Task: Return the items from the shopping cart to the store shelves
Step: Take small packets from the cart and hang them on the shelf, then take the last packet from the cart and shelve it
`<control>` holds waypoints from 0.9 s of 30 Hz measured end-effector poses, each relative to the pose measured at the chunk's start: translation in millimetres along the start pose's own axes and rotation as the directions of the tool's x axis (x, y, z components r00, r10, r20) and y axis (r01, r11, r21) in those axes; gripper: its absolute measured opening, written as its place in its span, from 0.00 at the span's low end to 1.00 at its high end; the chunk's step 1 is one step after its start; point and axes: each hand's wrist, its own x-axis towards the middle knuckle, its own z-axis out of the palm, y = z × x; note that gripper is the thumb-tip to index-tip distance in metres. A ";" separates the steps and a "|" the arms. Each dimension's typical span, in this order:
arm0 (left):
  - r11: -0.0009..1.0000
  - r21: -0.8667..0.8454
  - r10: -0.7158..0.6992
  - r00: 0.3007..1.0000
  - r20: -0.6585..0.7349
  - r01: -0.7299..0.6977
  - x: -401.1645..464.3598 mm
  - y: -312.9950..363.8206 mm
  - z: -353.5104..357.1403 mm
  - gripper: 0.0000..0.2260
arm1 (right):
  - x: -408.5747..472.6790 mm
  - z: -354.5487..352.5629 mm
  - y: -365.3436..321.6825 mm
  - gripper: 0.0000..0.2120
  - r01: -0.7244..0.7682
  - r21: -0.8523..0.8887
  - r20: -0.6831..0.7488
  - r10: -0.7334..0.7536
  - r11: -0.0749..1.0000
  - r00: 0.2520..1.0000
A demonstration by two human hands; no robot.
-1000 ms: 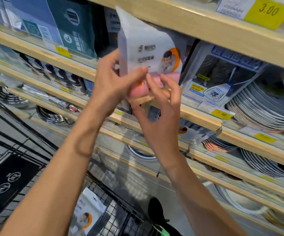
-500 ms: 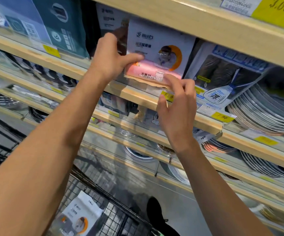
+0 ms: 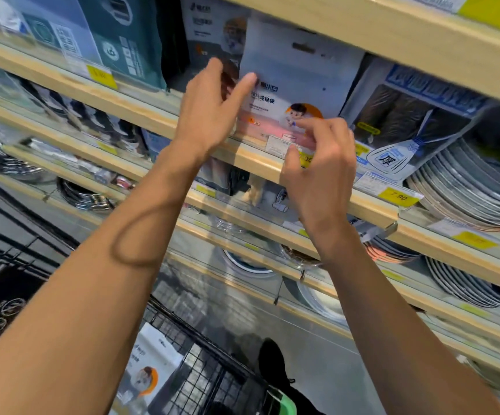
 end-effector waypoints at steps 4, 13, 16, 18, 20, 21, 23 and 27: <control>0.993 -0.112 0.015 0.993 -0.113 -0.028 -9.5 7.7 -9.9 0.19 | -6.2 -5.6 -11.8 0.13 0.010 0.103 -0.008 -0.010 0.995 1.000; 0.992 -0.122 -0.033 0.977 -0.210 0.007 -97.7 -34.6 -70.3 0.11 | -85.1 15.7 -74.1 0.09 0.119 0.299 0.132 -0.164 0.947 0.978; 0.995 -0.068 -0.080 0.975 -0.209 0.067 -136.7 -54.2 -102.1 0.11 | -117.5 24.6 -98.0 0.08 0.150 0.354 0.173 -0.222 0.923 0.960; 0.989 -0.054 -0.143 0.966 -0.214 0.135 -164.1 -69.0 -126.2 0.13 | -139.6 31.8 -114.0 0.08 0.147 0.387 0.201 -0.239 0.910 0.950; 0.978 -0.061 -0.210 0.952 -0.224 0.201 -194.1 -85.2 -151.5 0.14 | -163.6 38.6 -131.6 0.08 0.035 0.440 0.295 -0.182 0.897 0.938; 0.970 -0.073 -0.243 0.946 -0.215 0.232 -204.6 -91.7 -158.0 0.14 | -171.5 40.9 -135.7 0.08 -0.100 0.489 0.354 -0.092 0.867 0.931; 0.944 -0.090 -0.329 0.928 -0.177 0.317 -230.1 -103.5 -169.9 0.15 | -192.3 45.7 -141.5 0.08 -0.467 0.560 0.502 0.168 0.685 0.848; 0.881 -0.147 -0.459 0.888 -0.032 0.450 -266.8 -120.0 -167.1 0.17 | -225.3 54.3 -117.7 0.10 -0.750 0.378 0.679 0.389 0.542 0.623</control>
